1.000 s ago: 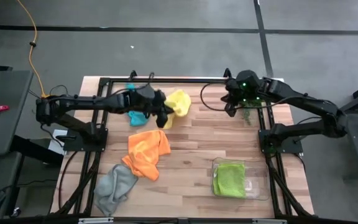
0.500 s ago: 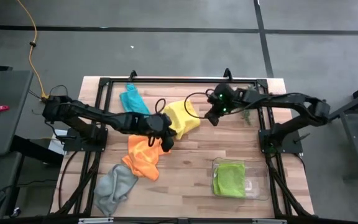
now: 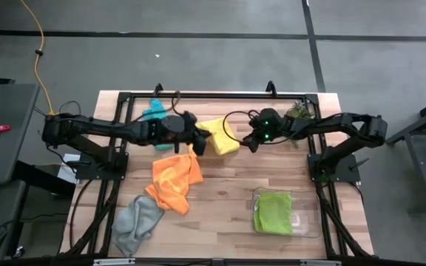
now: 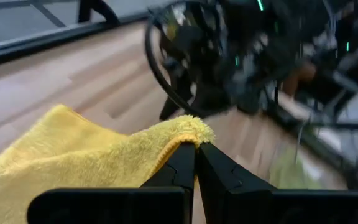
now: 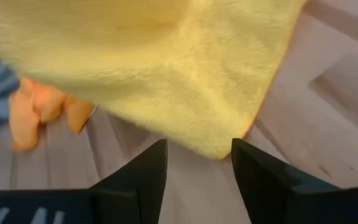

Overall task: Fold microfiber towels
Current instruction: Fold the yellow microfiber cloth

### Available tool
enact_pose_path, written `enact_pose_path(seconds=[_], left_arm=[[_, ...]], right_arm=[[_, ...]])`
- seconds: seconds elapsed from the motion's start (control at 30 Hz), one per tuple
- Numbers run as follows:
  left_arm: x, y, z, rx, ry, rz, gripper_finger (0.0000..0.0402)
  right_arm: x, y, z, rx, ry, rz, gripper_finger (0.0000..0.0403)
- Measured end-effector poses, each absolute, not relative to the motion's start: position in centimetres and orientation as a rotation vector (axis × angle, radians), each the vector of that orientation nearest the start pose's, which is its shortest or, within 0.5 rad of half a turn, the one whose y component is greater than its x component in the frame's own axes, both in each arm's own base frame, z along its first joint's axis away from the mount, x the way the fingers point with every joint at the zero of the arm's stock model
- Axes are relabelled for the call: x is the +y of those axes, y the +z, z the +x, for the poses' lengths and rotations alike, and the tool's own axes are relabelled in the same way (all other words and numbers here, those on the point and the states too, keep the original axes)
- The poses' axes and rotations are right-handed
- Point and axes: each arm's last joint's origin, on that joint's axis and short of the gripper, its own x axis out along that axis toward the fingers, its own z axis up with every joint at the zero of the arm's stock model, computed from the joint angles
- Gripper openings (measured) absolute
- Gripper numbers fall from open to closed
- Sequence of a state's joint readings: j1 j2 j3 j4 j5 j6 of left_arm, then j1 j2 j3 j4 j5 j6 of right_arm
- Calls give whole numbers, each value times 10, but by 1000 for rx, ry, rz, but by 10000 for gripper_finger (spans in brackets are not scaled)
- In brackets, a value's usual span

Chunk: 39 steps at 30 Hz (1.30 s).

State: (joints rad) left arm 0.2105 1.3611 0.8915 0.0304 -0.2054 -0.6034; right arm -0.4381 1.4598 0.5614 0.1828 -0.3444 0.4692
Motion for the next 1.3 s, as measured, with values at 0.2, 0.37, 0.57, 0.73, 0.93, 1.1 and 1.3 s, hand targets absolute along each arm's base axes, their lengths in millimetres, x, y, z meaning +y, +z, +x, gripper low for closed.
enact_pose_path(seconds=[0.2, 0.37, 0.57, 0.73, 0.93, 1.1, 1.3], left_arm=[[91, 268, 284, 201, 668, -662, 0], [122, 261, 275, 156, 906, -620, 0], [158, 237, 258, 291, 1111, -603, 0], [168, 208, 256, 475, 1105, -650, 0], [168, 186, 268, 539, 1055, -672, 0], [167, 177, 274, 567, 1032, -692, 0], [168, 177, 275, 543, 1025, -694, 0]], right_arm=[[-103, 127, 244, 637, -301, 912, 172], [-98, 120, 252, 629, -250, 905, 172], [-92, 129, 260, 559, -194, 866, 172], [-80, 133, 269, 555, -184, 818, 172], [-66, 146, 287, 567, -311, 619, 172], [-67, 149, 289, 612, -482, 590, 172], [-63, 139, 292, 646, -480, 626, 172]])
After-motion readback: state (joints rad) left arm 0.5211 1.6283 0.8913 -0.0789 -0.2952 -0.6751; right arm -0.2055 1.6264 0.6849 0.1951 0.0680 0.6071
